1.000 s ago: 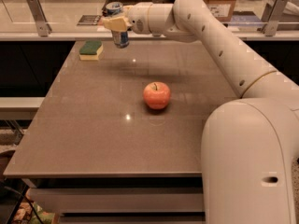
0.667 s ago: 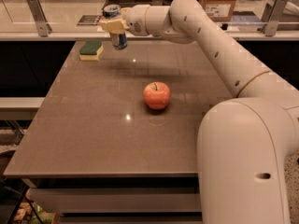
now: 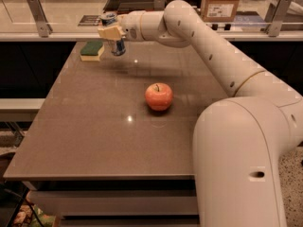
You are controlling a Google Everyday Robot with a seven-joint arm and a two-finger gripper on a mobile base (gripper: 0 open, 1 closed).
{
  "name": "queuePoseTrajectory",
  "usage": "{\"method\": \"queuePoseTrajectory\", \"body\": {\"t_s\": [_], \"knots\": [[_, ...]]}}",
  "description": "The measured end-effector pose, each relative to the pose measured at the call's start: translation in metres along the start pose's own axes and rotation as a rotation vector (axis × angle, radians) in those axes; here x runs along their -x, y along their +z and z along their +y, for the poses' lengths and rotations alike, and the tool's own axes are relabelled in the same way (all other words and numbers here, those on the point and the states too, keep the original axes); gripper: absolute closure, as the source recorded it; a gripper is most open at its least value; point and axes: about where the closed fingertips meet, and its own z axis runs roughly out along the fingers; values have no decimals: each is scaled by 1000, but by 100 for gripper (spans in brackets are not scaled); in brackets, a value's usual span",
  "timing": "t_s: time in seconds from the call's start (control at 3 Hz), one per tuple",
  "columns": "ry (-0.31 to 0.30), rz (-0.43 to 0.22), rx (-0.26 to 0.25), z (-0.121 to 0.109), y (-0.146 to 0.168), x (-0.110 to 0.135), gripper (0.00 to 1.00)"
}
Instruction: Move redbull can near sponge
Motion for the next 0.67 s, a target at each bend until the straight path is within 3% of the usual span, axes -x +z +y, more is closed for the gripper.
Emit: {"method": "queuePoseTrajectory", "body": {"t_s": [0.33,0.67], "knots": [[11,-12,-5,0,9,-10,100],[39,-76,-7,0,22,-18,100]]}}
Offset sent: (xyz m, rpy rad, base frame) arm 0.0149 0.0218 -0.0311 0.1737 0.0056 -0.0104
